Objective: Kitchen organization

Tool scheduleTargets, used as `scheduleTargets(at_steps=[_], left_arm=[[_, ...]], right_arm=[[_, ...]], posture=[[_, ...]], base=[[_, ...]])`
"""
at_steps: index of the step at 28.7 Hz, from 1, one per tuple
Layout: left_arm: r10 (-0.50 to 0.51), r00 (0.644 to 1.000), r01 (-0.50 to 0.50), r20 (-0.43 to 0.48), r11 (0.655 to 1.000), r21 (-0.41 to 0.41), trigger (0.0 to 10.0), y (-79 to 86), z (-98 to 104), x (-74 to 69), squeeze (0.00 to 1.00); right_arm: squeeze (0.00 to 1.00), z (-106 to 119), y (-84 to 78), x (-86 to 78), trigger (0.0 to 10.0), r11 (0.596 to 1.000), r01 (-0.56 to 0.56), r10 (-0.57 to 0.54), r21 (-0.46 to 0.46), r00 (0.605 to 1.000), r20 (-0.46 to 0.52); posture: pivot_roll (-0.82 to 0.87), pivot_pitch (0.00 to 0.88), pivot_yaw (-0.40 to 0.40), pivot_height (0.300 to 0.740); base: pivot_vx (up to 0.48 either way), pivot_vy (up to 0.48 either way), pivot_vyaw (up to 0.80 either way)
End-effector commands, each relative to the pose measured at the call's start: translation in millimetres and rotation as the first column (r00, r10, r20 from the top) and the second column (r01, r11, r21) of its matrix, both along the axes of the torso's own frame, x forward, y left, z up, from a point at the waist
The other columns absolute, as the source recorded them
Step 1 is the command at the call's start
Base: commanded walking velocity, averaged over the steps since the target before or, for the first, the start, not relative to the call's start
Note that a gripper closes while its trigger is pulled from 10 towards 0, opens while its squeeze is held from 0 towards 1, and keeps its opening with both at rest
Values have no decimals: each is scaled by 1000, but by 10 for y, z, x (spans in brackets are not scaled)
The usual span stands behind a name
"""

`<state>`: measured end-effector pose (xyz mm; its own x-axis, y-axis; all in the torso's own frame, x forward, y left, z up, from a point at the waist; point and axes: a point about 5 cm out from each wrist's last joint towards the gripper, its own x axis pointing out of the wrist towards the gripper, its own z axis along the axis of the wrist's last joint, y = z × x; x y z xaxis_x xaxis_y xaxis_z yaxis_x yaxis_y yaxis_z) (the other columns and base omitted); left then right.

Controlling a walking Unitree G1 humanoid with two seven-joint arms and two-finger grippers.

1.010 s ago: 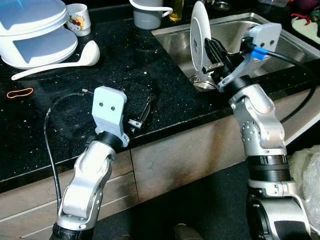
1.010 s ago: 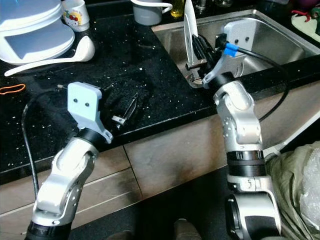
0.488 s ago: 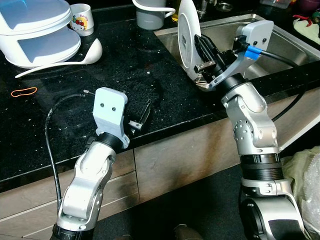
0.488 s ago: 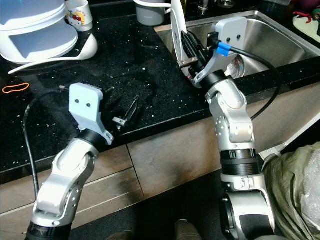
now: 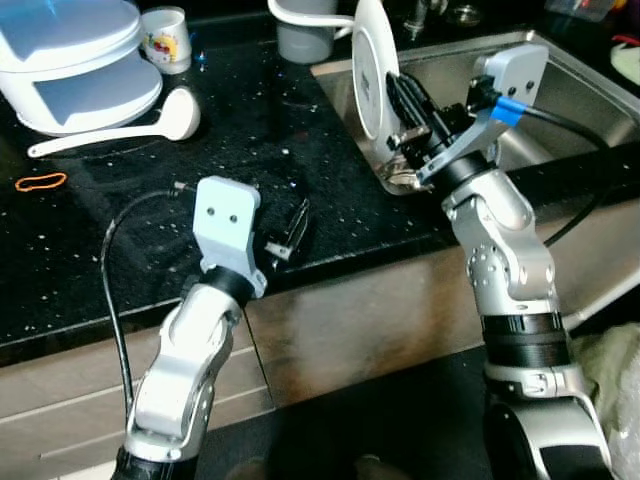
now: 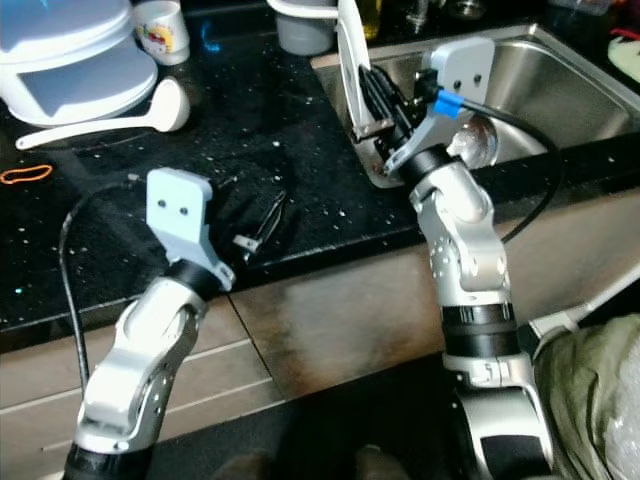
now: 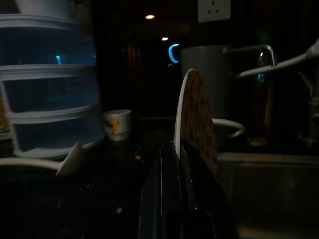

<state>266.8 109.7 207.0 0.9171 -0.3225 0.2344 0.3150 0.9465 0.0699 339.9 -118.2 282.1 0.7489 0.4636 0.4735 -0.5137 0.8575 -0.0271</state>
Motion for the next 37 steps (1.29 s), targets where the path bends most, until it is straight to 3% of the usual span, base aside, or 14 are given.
scheduleTargets(at_steps=[1, 15, 37], left_arm=[[-10, 1000, 10, -1, 1000, 1, 10000, -13, 4, -10, 0], [-3, 1000, 3, 9, 1000, -6, 10000, -23, 16, 1, 0], [20, 1000, -19, 14, 999, -42, 10000, -8, 30, 22, 0]], right_arm=[[0, 19, 0, -22, 10000, 1000, -7, 7, -4, 1000, 12], [0, -7, 27, -35, 10000, 999, -22, 22, -24, 1000, 9], [0, -89, 59, -10, 10000, 997, -19, 18, -69, 1000, -21]], posture=[[43, 113, -24, 740], [42, 94, -30, 740], [43, 95, -36, 740]], base=[[0, -431, 0], [0, -407, 0], [0, 0, 0]])
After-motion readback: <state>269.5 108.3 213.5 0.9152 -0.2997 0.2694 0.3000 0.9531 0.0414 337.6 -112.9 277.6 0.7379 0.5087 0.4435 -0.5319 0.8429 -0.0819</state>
